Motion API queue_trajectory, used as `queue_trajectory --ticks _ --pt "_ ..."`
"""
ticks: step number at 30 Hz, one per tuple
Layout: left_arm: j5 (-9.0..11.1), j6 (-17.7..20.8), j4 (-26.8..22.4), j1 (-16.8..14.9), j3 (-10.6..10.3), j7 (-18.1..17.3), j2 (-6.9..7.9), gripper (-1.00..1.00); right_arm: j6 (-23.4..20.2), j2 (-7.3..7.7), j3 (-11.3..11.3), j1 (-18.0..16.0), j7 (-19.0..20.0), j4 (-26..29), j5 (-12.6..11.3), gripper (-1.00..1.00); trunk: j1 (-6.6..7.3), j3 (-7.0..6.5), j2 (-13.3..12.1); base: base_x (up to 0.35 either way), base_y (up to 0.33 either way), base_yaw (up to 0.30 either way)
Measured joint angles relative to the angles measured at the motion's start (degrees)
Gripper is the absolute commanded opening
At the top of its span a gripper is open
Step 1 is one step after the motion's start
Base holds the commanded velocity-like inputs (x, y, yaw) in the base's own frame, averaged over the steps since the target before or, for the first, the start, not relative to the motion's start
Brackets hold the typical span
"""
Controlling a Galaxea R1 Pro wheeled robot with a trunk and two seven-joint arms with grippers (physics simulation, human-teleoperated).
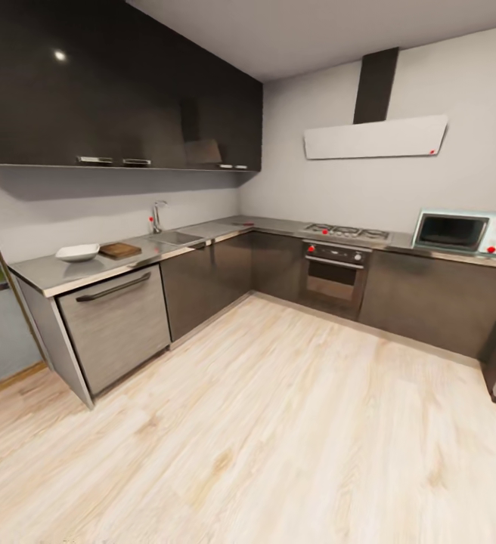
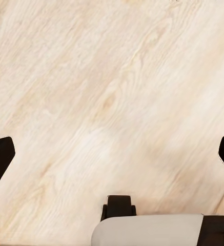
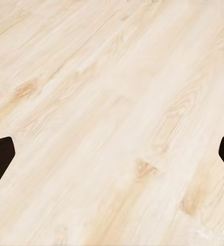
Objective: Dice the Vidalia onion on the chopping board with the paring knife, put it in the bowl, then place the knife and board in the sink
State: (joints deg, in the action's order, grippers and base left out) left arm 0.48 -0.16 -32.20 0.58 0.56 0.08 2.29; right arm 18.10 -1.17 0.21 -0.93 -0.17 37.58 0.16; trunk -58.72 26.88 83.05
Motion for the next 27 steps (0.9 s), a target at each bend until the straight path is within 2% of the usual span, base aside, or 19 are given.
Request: queue_trajectory --ticks 27 --pt "0.0 0.0 0.2 0.0 0.0 0.0 -0.07 1.00 0.0 -0.04 0.0 0.0 0.0 0.0 0.0 1.00 0.01 0.00 0.0 0.199 -0.232 0.251"
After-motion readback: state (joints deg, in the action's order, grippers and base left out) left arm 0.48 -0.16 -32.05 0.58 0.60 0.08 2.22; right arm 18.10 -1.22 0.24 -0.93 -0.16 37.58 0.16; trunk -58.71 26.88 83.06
